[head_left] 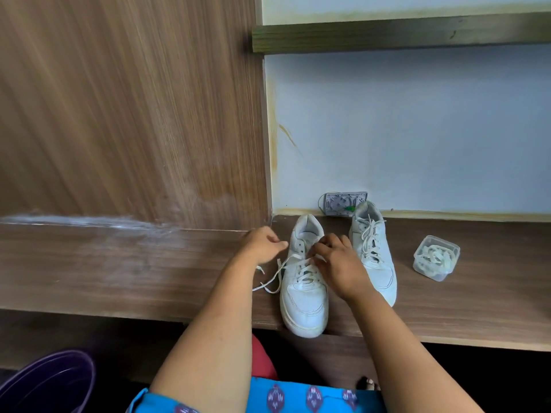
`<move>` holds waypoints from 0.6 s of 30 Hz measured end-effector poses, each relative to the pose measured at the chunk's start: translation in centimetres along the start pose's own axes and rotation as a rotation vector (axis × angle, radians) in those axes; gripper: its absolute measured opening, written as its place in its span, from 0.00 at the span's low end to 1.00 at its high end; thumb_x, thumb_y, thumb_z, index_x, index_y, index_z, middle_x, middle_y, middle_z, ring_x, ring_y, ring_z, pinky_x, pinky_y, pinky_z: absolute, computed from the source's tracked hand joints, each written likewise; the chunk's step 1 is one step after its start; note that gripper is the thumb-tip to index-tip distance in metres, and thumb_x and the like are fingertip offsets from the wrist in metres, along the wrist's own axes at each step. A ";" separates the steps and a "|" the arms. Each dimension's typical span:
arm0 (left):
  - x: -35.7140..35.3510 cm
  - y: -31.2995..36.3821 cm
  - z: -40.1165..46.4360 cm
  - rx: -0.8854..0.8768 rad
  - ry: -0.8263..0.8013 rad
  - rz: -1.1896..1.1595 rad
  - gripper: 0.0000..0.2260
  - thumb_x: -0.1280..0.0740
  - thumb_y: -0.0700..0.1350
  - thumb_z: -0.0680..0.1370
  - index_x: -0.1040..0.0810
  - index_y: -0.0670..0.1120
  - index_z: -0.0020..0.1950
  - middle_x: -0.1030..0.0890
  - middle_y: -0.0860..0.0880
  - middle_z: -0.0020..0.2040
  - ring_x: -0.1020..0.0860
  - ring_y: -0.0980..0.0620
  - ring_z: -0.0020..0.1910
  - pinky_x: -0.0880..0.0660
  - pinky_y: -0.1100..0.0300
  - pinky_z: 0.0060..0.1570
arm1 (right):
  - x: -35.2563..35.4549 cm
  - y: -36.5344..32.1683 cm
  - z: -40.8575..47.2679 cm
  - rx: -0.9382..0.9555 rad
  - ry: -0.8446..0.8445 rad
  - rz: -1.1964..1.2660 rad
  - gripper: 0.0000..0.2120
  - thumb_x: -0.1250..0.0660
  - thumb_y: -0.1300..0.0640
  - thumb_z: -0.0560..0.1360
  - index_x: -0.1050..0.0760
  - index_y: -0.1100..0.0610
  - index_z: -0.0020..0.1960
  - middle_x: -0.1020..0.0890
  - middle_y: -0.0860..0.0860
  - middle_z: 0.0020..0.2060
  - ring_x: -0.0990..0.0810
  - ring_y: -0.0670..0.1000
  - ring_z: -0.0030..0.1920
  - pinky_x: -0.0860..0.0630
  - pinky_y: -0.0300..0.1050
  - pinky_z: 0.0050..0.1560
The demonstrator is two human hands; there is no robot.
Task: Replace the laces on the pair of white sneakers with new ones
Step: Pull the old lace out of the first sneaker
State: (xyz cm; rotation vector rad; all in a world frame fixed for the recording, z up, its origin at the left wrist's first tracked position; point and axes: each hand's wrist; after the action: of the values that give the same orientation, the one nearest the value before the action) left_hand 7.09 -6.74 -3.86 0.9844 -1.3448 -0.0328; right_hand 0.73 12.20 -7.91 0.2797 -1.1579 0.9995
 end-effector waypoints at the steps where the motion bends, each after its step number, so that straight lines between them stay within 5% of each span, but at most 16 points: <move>1: -0.7 0.7 -0.7 -0.054 -0.026 -0.001 0.12 0.32 0.61 0.74 0.24 0.52 0.42 0.19 0.48 0.52 0.23 0.47 0.54 0.25 0.53 0.55 | 0.0 0.0 -0.2 -0.031 -0.014 0.082 0.09 0.37 0.51 0.77 0.22 0.53 0.51 0.26 0.51 0.53 0.31 0.55 0.54 0.31 0.49 0.53; 5: -3.0 2.9 -2.0 -0.069 0.019 0.164 0.24 0.42 0.66 0.77 0.23 0.46 0.49 0.19 0.44 0.54 0.22 0.42 0.55 0.28 0.56 0.46 | 2.0 0.0 -1.2 -0.373 -0.137 0.570 0.20 0.44 0.41 0.79 0.25 0.53 0.38 0.26 0.52 0.47 0.31 0.56 0.57 0.36 0.48 0.57; 9: -3.3 3.4 -1.6 0.007 0.016 0.088 0.28 0.37 0.64 0.75 0.23 0.41 0.59 0.21 0.41 0.59 0.22 0.42 0.57 0.30 0.58 0.44 | 5.1 1.9 -2.2 -0.443 -0.261 -0.123 0.30 0.49 0.34 0.78 0.22 0.57 0.40 0.28 0.50 0.44 0.32 0.54 0.57 0.30 0.51 0.55; 12: -2.8 3.2 -1.0 0.006 -0.052 0.057 0.24 0.35 0.61 0.75 0.22 0.41 0.57 0.20 0.43 0.56 0.21 0.44 0.52 0.28 0.58 0.43 | 5.3 3.3 -2.5 -0.403 -0.160 -0.312 0.20 0.33 0.41 0.74 0.19 0.59 0.45 0.26 0.52 0.46 0.31 0.57 0.59 0.26 0.48 0.50; 15: -2.3 3.3 -1.1 -0.020 -0.063 0.045 0.20 0.36 0.57 0.76 0.22 0.41 0.56 0.20 0.43 0.54 0.22 0.44 0.47 0.31 0.59 0.40 | 3.7 2.5 -2.5 -0.297 0.006 0.066 0.12 0.25 0.57 0.68 0.19 0.58 0.50 0.25 0.54 0.49 0.29 0.58 0.56 0.31 0.42 0.50; 18: -2.4 3.4 -1.3 -0.098 -0.088 0.072 0.16 0.39 0.53 0.79 0.22 0.40 0.53 0.20 0.42 0.51 0.22 0.42 0.50 0.32 0.59 0.41 | 1.0 0.0 -1.4 -0.120 0.107 0.349 0.10 0.32 0.62 0.73 0.20 0.57 0.53 0.26 0.53 0.47 0.25 0.56 0.50 0.28 0.41 0.52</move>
State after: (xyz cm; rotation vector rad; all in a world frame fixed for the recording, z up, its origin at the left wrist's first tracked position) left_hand 5.77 -2.66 -3.58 0.8598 -1.4448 -0.0875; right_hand 1.66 13.61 -7.58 -0.0748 -1.1862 1.2273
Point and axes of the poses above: each hand's wrist, its own z-axis towards the middle knuckle, its own x-axis out of the back of the hand, y = z × x
